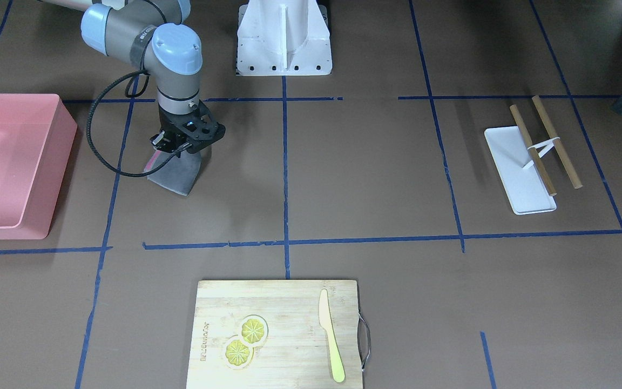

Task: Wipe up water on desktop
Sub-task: 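Lower the towel with the right gripper and wipe it across the table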

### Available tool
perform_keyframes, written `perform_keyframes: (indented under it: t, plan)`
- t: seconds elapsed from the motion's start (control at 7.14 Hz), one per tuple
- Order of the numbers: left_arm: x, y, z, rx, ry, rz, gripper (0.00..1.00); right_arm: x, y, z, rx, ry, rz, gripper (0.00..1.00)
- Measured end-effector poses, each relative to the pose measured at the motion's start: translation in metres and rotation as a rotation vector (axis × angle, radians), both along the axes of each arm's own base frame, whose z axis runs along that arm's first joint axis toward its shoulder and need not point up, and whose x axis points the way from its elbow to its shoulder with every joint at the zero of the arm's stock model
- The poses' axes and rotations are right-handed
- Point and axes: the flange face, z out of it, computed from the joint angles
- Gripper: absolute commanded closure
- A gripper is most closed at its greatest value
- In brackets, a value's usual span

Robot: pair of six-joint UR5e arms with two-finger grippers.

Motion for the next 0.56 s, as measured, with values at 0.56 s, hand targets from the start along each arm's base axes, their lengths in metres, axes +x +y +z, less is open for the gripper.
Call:
perform_keyframes:
  t: [0.56]
  plan:
    - [0.000,0.000,-0.001,0.002,0.000,-0.001,0.00,-0.021,0.041,-0.028,-0.118,-0.085,-0.053,1.00]
